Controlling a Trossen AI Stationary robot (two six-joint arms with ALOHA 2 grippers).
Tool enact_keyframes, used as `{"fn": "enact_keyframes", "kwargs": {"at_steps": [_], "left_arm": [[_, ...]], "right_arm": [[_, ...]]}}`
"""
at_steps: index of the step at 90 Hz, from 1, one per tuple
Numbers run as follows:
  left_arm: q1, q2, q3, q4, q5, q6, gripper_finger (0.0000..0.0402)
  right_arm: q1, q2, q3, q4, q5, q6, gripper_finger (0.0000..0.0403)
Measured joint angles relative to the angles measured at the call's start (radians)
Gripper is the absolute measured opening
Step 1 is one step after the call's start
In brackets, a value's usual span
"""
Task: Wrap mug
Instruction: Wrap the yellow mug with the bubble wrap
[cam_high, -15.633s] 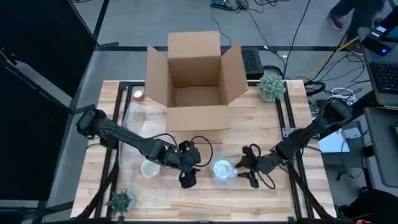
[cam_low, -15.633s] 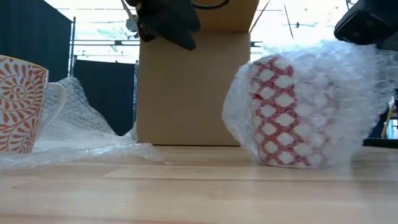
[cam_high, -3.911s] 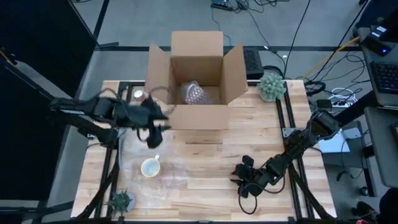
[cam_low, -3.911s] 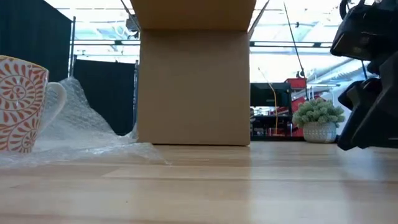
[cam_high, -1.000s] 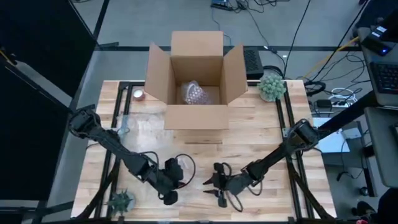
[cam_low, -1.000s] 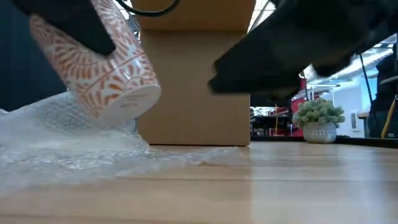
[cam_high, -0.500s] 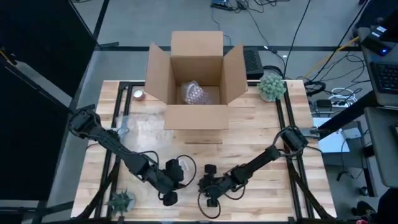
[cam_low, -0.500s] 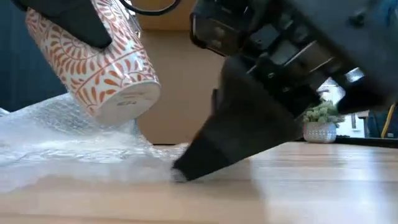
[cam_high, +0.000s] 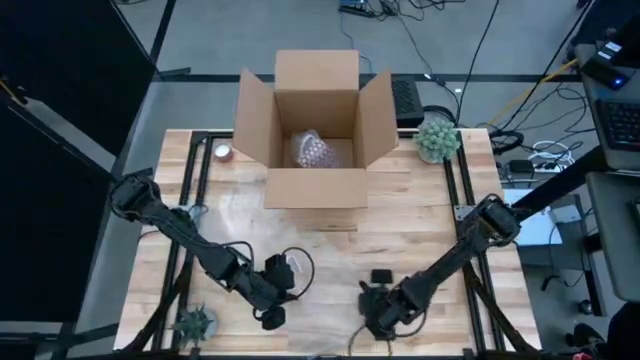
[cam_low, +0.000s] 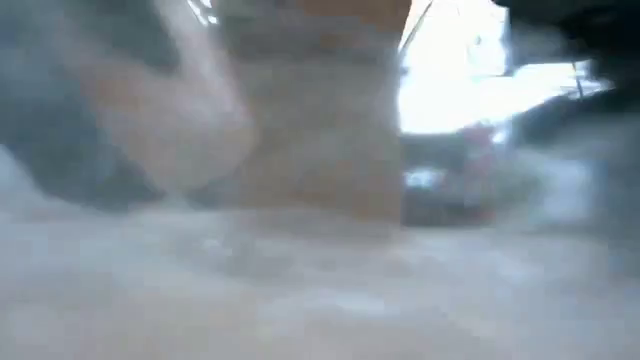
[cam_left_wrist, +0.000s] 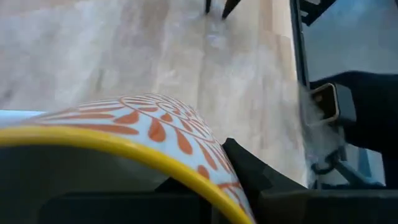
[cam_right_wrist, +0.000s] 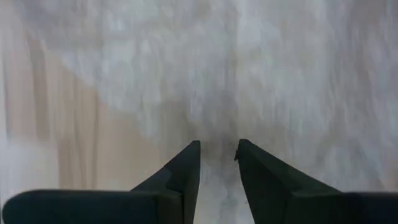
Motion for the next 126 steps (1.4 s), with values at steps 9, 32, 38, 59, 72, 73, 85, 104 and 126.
{"fn": "enact_keyframes", "kwargs": {"at_steps": [9, 32, 38, 59, 72, 73, 85, 104, 126], "left_arm": [[0.017, 0.0, 0.0, -0.005, -0.052, 0.0, 0.0013], [0.065, 0.0, 0.0, -0.006, -0.064, 0.0, 0.0012], [0.068, 0.0, 0.0, -0.006, -0.064, 0.0, 0.0012], [0.071, 0.0, 0.001, -0.006, -0.055, 0.0, 0.0013], [0.066, 0.0, 0.001, -0.008, -0.04, 0.0, 0.0013], [0.066, 0.0, 0.001, -0.008, -0.04, 0.0, 0.0013], [0.066, 0.0, 0.001, -0.01, -0.036, 0.0, 0.0013], [0.066, 0.0, 0.001, -0.016, -0.036, 0.001, 0.0013], [0.074, 0.0, 0.001, -0.015, -0.036, 0.008, 0.0013]], "right_arm": [[0.028, -0.025, 0.0, -0.143, 0.082, 0.076, 0.0093], [0.046, -0.062, 0.0, -0.169, 0.273, 0.215, 0.0093], [0.045, -0.063, -0.004, -0.027, 0.326, 0.169, 0.0093], [0.004, -0.063, -0.147, 0.445, 0.307, 0.033, 0.0093], [0.004, -0.063, -0.21, 0.464, 0.259, 0.07, 0.0093], [0.004, -0.063, -0.214, 0.466, 0.259, 0.073, 0.0093], [0.012, -0.063, -0.255, 0.467, 0.247, 0.076, 0.0093], [0.015, -0.072, -0.27, 0.326, 0.194, 0.142, 0.0093], [0.019, -0.148, -0.279, 0.133, 0.169, 0.166, 0.0093]]}}
